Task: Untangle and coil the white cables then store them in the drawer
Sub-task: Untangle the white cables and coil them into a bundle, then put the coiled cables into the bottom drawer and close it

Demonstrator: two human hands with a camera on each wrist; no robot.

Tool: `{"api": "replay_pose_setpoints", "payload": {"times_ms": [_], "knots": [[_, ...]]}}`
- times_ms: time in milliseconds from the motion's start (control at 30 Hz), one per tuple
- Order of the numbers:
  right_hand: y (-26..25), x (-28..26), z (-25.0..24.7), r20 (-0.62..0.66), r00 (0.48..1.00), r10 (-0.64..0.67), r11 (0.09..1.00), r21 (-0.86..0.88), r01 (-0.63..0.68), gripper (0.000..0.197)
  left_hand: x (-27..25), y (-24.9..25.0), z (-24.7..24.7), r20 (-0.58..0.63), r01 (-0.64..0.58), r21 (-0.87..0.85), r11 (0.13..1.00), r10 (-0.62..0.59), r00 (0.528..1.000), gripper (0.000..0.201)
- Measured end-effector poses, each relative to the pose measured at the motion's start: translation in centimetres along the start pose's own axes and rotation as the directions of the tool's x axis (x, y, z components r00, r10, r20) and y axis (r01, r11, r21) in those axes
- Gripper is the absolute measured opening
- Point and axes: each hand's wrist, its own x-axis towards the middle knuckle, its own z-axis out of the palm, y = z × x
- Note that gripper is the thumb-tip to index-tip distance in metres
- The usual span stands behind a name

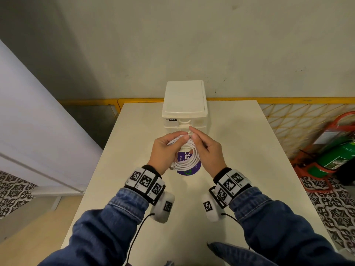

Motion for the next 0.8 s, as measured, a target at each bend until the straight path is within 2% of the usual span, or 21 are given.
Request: {"api": "replay_pose_setpoints", "payload": {"times_ms": [133,267,367,467,567,700,800], "knots": [[-0.3,1.0,-0.1,-0.001,0.998,0.070,0.997,0.041,-0.070,0.031,2.8,1.1,-2.0,0.002,0.016,0.108,0.994,-0.017,1.000,0.012],[1.1,2.4,-0.3,-0.107,0.959,0.264,0.963,0.090,-0.255,0.020,6.2,2.9,-4.6,-0.029,0.021,0.093,0.995,-0.018,0.999,0.014],[3.1,3.7,0.1,-0.107,0.870,0.481,0.871,0.166,-0.461,0.022,9.6,3.8,-5.6,-0.075,0.032,0.056,0.998,-0.028,0.997,0.015],[4.5,4.9,1.3,0.012,0.734,0.679,0.702,0.282,-0.654,0.025,12.8,4.2,-5.2,-0.110,0.084,0.031,0.996,-0.080,0.991,0.018],[5.6,5.8,2.5,0.081,0.619,0.781,0.555,0.363,-0.748,0.028,14.9,3.9,-4.4,-0.078,0.175,0.070,0.982,-0.170,0.982,0.032],[6.5,6.1,3.8,0.112,0.542,0.833,0.461,0.401,-0.792,0.030,16.1,2.9,-4.2,-0.008,0.318,0.107,0.942,-0.319,0.948,0.027],[7.4,5.9,4.7,0.106,0.523,0.846,0.426,0.455,-0.782,0.032,16.8,2.7,-4.6,0.017,0.380,0.128,0.916,-0.386,0.923,0.022]]}}
